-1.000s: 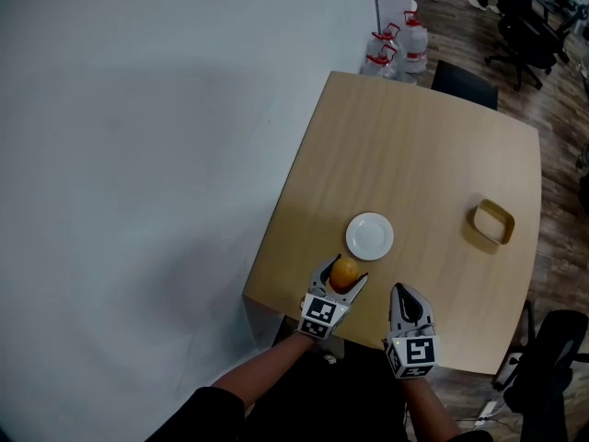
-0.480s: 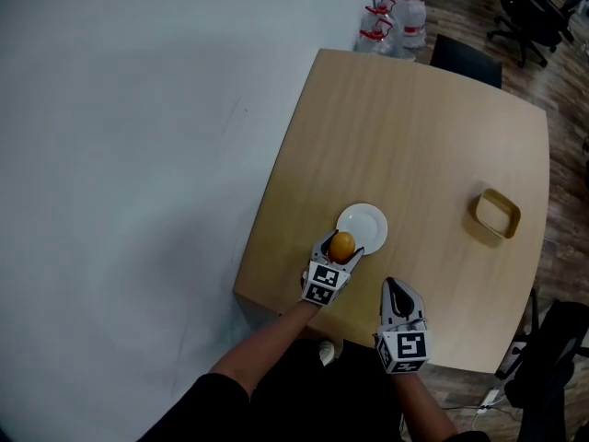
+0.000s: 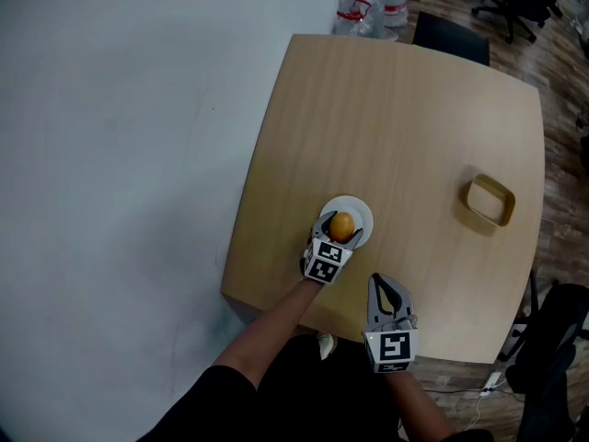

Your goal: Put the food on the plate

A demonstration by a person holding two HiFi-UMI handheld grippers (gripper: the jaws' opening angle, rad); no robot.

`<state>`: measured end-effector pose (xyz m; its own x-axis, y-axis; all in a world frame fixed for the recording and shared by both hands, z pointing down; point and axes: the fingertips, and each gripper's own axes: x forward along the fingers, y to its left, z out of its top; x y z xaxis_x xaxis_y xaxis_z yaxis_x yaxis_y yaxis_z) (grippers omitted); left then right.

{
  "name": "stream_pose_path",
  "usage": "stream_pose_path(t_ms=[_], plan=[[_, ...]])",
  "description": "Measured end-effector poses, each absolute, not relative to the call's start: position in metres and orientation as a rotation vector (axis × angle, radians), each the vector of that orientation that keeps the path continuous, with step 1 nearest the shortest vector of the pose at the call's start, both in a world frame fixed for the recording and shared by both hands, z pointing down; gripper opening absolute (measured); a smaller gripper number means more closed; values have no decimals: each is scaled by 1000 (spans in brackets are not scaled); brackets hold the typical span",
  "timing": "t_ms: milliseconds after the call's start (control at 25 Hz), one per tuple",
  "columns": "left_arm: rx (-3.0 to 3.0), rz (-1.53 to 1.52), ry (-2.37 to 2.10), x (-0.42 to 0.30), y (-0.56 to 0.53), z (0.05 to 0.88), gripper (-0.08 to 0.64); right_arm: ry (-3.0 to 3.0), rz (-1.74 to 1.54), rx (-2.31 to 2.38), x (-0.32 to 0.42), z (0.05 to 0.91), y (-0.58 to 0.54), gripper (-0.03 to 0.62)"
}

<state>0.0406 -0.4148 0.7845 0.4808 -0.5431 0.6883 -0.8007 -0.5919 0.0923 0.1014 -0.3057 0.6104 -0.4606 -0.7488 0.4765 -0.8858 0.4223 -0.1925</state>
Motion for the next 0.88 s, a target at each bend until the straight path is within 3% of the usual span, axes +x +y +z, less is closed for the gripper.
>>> stream_pose_path(t_ms=[320,880], plan=[[2250,1041,-1089,29,-417,817,318,-2359,694,1382,99,626,-299,60],[2372,844,-1097,47,-428,783,319,-2322,673,1449,120,621,-301,60]])
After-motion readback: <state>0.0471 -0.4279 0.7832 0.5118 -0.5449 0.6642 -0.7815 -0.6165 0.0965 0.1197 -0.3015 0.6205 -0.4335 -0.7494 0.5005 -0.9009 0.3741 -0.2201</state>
